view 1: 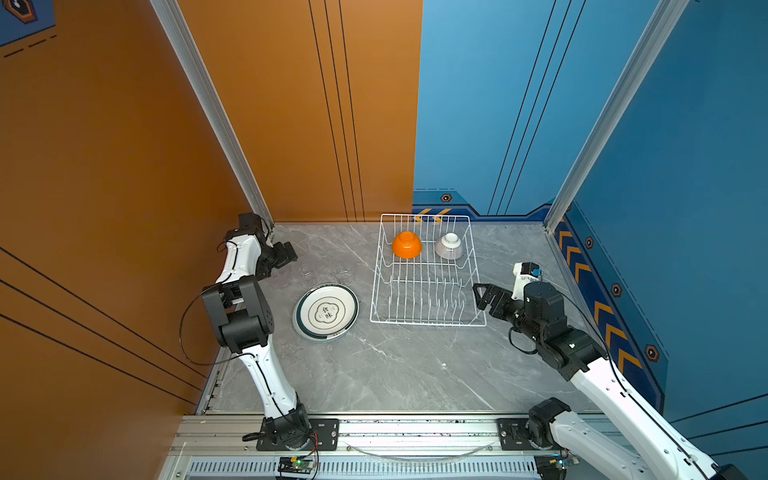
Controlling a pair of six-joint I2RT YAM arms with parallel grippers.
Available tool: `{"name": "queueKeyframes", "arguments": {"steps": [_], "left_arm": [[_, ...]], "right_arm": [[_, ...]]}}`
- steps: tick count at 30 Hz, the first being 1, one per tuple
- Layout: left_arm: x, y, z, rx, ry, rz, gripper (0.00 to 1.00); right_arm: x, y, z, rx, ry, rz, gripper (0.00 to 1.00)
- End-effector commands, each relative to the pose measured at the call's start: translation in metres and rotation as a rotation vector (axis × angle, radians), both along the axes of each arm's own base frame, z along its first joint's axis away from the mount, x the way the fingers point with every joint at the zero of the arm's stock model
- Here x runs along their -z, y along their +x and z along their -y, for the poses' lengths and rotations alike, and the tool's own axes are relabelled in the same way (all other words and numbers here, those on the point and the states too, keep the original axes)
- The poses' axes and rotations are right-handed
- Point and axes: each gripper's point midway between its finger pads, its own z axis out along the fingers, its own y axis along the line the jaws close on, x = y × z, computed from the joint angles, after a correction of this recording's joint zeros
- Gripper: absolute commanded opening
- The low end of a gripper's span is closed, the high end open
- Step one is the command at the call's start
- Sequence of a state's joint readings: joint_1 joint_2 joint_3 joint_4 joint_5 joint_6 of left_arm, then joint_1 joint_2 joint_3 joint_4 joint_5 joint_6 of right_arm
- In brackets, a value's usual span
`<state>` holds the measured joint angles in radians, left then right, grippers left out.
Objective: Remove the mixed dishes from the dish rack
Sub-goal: 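Move the left gripper toward the plate stack while the right gripper approaches the rack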
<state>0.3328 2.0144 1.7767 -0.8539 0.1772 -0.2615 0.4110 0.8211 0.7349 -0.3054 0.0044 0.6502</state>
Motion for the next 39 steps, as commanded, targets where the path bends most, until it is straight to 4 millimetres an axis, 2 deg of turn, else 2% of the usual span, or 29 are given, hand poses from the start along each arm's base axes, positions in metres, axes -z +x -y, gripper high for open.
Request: {"name": "queueKeyframes", "arguments": {"steps": [1, 6, 15, 21, 26, 33, 36, 39], "left_arm": [[-0.035, -0.014, 0.008, -0.002, -0.004, 0.054, 0.98], [-0.066, -0.025, 0.023, 0.016, -0.008, 0.119, 0.98], [-0.110, -0.044, 0.057, 0.077, 0.005, 0.219, 0.98], [-0.153, -0.064, 0.096, 0.154, -0.003, 0.363, 0.98], [-0.173, -0.094, 0.127, 0.220, 0.005, 0.457, 0.98], [-0.170, -0.147, 0.168, 0.283, -0.057, 0.545, 0.98], [-0.158, -0.168, 0.187, 0.313, -0.097, 0.585, 0.98], [-0.140, -0.183, 0.192, 0.305, -0.124, 0.590, 0.98]], "right_arm": [[0.010, -0.003, 0.005, 0.007, -0.025, -0.017, 1.00], [0.012, -0.001, 0.003, 0.002, -0.028, -0.029, 1.00], [0.012, 0.002, -0.004, -0.013, 0.004, -0.050, 1.00], [0.021, 0.001, -0.005, -0.017, 0.004, -0.080, 1.00], [0.026, 0.002, -0.018, -0.064, 0.044, -0.119, 1.00], [0.023, 0.000, -0.048, -0.141, 0.122, -0.148, 1.00], [0.019, 0.001, -0.067, -0.174, 0.115, -0.164, 1.00], [0.017, 0.006, -0.088, -0.201, 0.093, -0.170, 1.00]]}}
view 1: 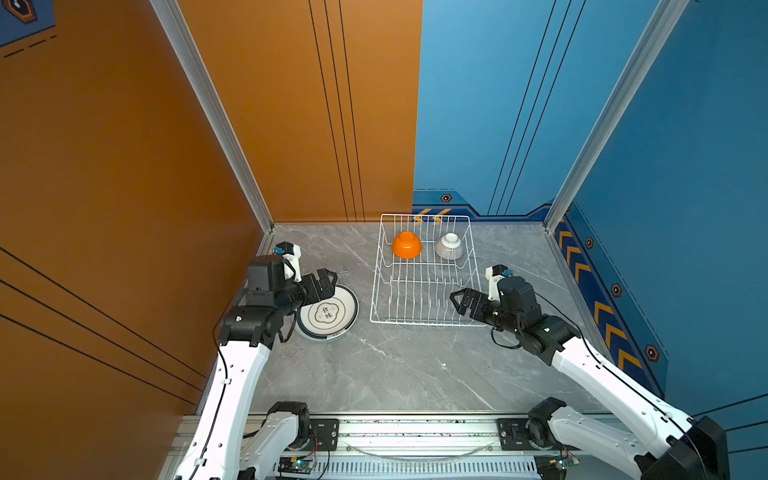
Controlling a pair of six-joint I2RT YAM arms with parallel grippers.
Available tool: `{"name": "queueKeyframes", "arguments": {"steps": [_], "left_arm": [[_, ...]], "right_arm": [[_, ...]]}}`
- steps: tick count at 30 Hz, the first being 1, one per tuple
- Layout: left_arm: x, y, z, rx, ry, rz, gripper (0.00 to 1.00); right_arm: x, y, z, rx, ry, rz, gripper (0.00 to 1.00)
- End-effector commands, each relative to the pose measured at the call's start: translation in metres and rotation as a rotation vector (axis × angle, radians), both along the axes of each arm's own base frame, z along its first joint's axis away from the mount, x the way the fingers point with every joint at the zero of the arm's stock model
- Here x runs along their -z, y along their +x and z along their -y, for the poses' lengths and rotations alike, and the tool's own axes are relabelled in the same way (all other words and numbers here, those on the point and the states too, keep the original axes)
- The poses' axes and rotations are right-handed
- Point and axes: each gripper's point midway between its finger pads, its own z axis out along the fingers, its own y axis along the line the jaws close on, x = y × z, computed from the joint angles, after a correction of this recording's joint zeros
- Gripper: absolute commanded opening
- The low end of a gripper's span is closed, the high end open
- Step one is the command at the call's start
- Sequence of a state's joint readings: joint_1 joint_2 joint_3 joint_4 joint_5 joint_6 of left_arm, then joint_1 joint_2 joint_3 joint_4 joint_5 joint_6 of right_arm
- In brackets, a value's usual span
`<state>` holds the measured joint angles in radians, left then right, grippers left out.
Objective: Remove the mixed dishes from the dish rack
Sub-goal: 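Move the left gripper toward the plate stack while the right gripper approaches the rack, then reach the right gripper into the rack toward the orange bowl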
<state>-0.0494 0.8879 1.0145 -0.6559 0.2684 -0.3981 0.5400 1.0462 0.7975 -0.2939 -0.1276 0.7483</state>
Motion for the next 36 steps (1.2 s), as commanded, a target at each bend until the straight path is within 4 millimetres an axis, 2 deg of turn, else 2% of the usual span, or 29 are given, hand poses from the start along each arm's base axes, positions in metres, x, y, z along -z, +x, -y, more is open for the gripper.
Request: {"name": "queueKeyframes", "arguments": {"steps": [1, 6, 10, 17, 23, 29, 36], "left_arm": [[0.004, -0.007, 0.005, -0.010, -0.062, 0.038, 0.98], [0.005, -0.014, 0.013, 0.004, -0.121, 0.066, 0.98], [0.000, -0.013, 0.024, 0.049, -0.146, 0.076, 0.98], [0.005, -0.007, 0.028, 0.069, -0.126, 0.085, 0.98], [0.016, -0.002, 0.025, 0.047, -0.120, 0.086, 0.98], [0.019, 0.005, 0.028, 0.058, -0.127, 0.078, 0.98], [0.025, 0.008, 0.030, 0.066, -0.135, 0.055, 0.98]], "right_arm": [[-0.019, 0.011, -0.025, -0.021, 0.031, 0.030, 1.00], [-0.023, 0.039, -0.057, -0.033, 0.070, 0.035, 1.00], [-0.028, 0.077, -0.076, -0.020, 0.067, 0.080, 1.00], [-0.006, 0.163, -0.095, 0.050, 0.068, 0.089, 1.00], [0.023, 0.223, -0.107, 0.094, 0.085, 0.062, 1.00], [0.058, 0.259, -0.113, 0.116, 0.068, 0.012, 1.00], [0.086, 0.270, -0.111, 0.143, 0.056, -0.028, 1.00]]}}
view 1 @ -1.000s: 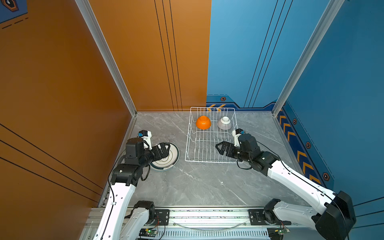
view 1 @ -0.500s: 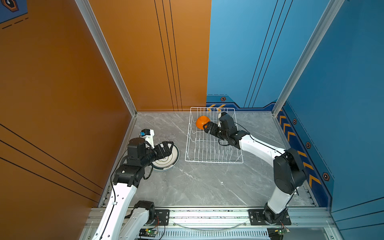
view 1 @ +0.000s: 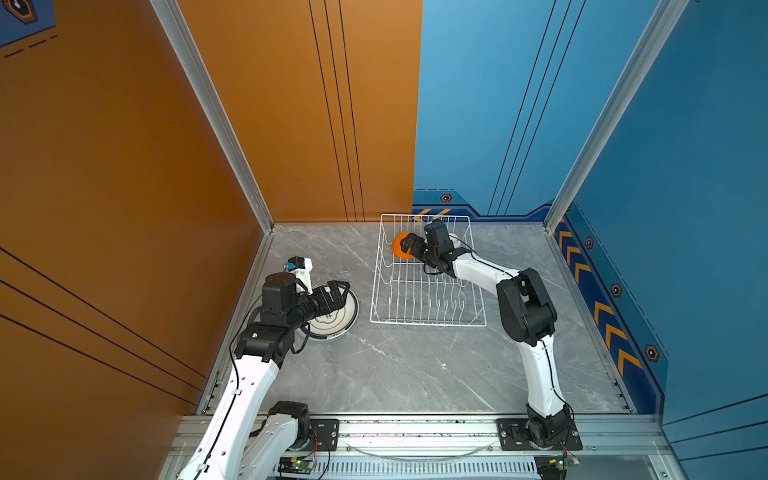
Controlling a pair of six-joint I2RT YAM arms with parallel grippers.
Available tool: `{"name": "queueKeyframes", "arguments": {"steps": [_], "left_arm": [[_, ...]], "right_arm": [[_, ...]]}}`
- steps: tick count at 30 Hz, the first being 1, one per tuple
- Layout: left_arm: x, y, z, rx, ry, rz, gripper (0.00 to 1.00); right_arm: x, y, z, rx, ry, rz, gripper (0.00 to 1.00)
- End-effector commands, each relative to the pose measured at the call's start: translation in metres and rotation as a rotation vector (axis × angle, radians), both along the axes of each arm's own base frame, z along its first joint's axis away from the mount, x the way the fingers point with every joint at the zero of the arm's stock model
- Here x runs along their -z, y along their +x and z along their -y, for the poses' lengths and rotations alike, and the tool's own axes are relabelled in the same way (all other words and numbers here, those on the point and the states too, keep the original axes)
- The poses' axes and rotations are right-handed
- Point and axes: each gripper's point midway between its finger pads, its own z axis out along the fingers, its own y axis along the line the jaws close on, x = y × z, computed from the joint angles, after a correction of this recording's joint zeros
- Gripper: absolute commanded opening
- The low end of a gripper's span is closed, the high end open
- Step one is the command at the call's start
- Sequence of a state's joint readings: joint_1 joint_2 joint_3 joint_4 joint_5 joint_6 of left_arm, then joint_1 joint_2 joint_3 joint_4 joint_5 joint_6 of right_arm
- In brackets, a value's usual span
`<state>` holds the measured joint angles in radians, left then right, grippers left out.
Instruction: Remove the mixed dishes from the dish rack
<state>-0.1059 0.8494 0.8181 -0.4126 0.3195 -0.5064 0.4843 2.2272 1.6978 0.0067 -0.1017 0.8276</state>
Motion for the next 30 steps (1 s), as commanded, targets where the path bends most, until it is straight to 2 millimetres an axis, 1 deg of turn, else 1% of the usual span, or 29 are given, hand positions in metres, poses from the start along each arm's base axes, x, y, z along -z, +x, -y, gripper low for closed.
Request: {"name": "queueKeyframes", "arguments": {"steps": [1, 7, 11, 13, 14, 19, 25, 30], "left_arm": [[0.000, 0.001, 0.004, 0.023, -0.016, 0.005, 0.98], [0.006, 0.002, 0.004, 0.019, -0.014, -0.010, 0.98], [0.009, 0.003, 0.002, 0.010, -0.014, -0.020, 0.98], [0.009, 0.004, 0.002, 0.009, -0.013, -0.023, 0.98], [0.010, 0.004, 0.001, 0.006, -0.012, -0.025, 0.98], [0.013, 0.005, 0.001, 0.005, -0.010, -0.034, 0.98], [0.015, 0.006, 0.000, 0.001, -0.007, -0.041, 0.98], [0.018, 0.006, -0.001, -0.004, -0.008, -0.050, 0.98]], "right_arm": [[0.005, 0.006, 0.004, 0.024, 0.006, -0.023, 1.00], [0.015, 0.014, 0.007, 0.028, 0.025, -0.031, 1.00], [0.020, 0.020, 0.005, 0.020, 0.025, -0.038, 1.00], [0.015, 0.027, 0.003, 0.020, 0.034, -0.023, 1.00], [0.016, 0.029, 0.002, 0.020, 0.035, -0.022, 1.00], [0.025, 0.036, -0.002, 0.015, 0.044, -0.036, 1.00], [0.033, 0.039, -0.001, 0.017, 0.020, -0.053, 1.00], [0.033, 0.039, 0.001, 0.010, -0.031, -0.053, 1.00]]}}
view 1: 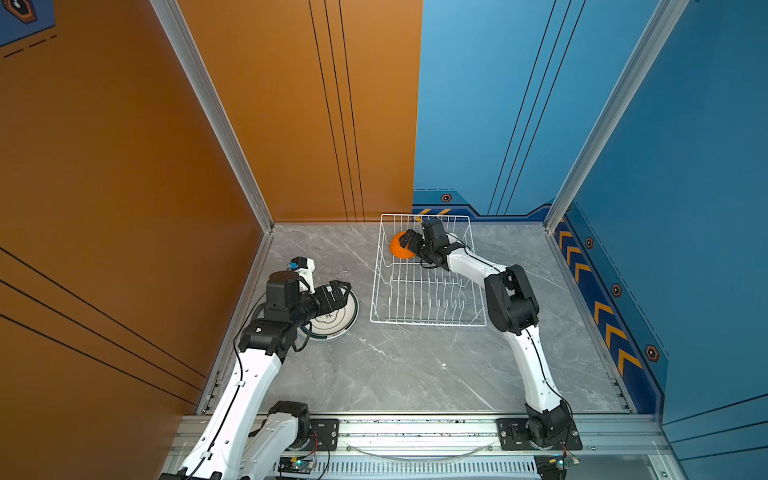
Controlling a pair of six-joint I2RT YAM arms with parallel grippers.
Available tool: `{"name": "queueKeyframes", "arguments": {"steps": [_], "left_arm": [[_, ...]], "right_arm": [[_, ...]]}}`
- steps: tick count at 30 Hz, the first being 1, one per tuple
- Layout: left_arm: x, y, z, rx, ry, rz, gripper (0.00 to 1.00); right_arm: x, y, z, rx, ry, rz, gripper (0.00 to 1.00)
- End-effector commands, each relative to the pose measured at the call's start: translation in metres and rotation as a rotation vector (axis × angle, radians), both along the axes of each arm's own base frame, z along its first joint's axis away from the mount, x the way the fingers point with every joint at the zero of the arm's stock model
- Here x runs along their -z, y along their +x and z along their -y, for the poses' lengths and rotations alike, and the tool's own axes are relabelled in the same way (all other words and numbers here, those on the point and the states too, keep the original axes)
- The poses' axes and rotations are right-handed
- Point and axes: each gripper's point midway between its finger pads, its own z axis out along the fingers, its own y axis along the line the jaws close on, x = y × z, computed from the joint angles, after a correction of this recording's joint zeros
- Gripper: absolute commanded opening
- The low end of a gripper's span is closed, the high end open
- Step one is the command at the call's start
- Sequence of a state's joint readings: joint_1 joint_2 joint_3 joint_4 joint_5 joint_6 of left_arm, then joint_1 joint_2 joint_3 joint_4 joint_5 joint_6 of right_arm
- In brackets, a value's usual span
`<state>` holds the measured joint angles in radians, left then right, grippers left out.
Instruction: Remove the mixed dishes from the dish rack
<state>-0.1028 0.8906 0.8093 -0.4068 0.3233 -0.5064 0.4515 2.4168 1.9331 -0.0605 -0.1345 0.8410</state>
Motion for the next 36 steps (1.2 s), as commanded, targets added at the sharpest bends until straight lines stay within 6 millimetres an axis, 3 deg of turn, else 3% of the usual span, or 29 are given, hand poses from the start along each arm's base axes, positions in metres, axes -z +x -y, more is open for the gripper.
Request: {"name": "queueKeyframes", "arguments": {"steps": [1, 17, 30, 36], "left_arm": [[0.005, 0.001, -0.001, -0.003, -0.011, -0.009, 0.98], [0.012, 0.002, 0.000, 0.003, -0.007, -0.030, 0.98], [0.019, 0.005, 0.001, 0.001, -0.006, -0.056, 0.98], [0.021, 0.005, 0.001, 0.002, -0.005, -0.063, 0.98]], "right_arm": [[0.006, 0.000, 0.004, -0.007, -0.049, -0.017, 1.00], [0.013, 0.007, -0.012, -0.096, -0.028, -0.031, 1.00], [-0.016, -0.004, -0.050, -0.247, 0.108, 0.019, 0.95], [-0.015, -0.007, -0.055, -0.270, 0.143, 0.007, 0.95]]}}
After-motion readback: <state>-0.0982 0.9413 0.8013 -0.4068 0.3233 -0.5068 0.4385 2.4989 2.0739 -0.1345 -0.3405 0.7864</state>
